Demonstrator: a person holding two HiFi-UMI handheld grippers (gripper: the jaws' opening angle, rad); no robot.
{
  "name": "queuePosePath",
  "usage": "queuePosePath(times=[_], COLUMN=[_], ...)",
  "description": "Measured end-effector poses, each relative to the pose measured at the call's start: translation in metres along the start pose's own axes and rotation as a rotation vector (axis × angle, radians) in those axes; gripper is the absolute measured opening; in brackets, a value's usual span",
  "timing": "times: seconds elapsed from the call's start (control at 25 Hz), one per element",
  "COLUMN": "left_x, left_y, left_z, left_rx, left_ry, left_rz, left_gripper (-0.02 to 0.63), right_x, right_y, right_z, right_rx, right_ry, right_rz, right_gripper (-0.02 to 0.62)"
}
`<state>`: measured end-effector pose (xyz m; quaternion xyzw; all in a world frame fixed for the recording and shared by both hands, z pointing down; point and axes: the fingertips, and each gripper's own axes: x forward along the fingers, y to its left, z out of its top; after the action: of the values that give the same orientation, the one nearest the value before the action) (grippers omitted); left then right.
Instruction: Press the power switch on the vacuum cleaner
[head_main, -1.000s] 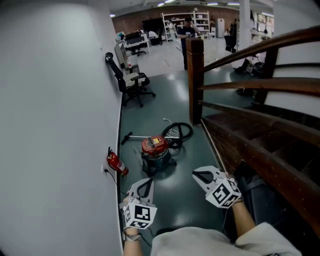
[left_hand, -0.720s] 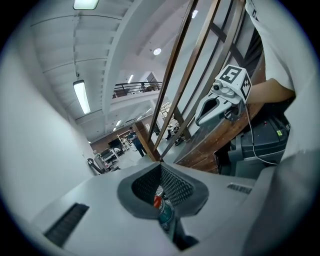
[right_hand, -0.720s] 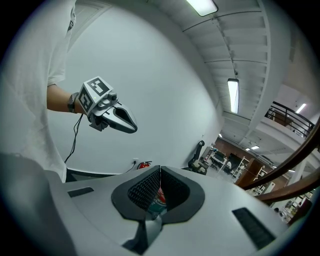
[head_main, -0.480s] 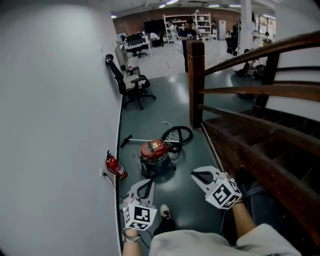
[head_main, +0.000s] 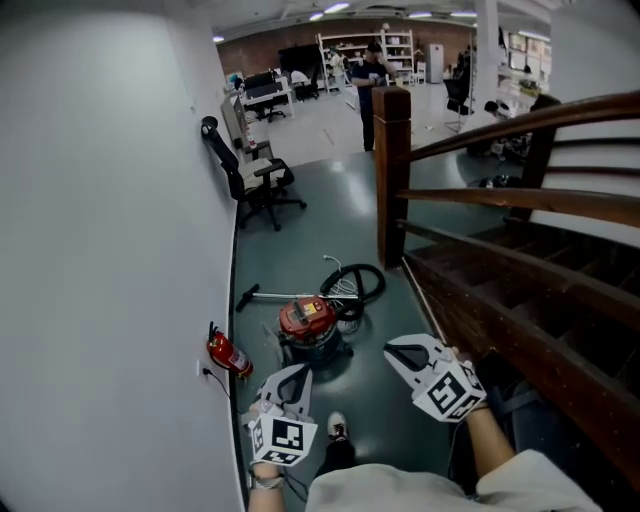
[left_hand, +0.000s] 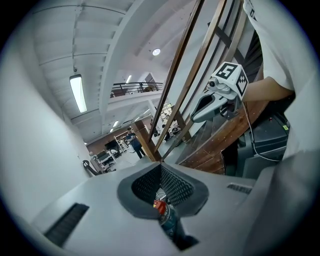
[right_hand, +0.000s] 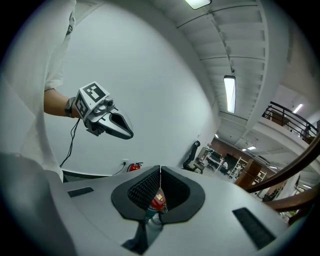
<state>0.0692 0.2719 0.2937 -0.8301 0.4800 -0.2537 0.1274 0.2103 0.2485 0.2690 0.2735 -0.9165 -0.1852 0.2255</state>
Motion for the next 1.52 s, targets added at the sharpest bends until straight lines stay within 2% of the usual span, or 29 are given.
queuePosePath(times=[0.36,0.84,1.0,1.12,1.28,1.52], left_x=[0.059,0.092,0.106,0.117,0.133,0.158], left_y=[0.069,0.118,0.14,0.146,0.157,0.186], left_z=[-0.006,-0.024,-0.027,-0.028,-0.038,-0.053], left_rx=[0.009,0.006,-0.007,-0.019,0.023,0.042], left_ry=[-0.008,-0.002,-0.026,-0.047,-0.019,0.021], left_rz=[-0.021,-0.033,-0.006,-0.026,-0.058,-0.079], left_gripper=[0.002,0.002,0.001,0.002,0.0,0.0], right_x=[0.065,0.123,0.14,0.153,0.175,0.214], right_y=[-0.055,-0.08,-0.089,-0.095,-0.106,-0.123], right_z=[0.014,0.013,0.01,0.004,0.005,0.007], right_rx=[0.007,0.046,0.044,0.038,0.035,0.035], right_ry=[-0.006,0.008,0.033,0.047,0.052,0.063], right_rz=[-0.03,-0.026,-0.017,-0.012,-0.017,-0.016], right_gripper=[0.031,0.029,0.029,0.029,0.031,0.031])
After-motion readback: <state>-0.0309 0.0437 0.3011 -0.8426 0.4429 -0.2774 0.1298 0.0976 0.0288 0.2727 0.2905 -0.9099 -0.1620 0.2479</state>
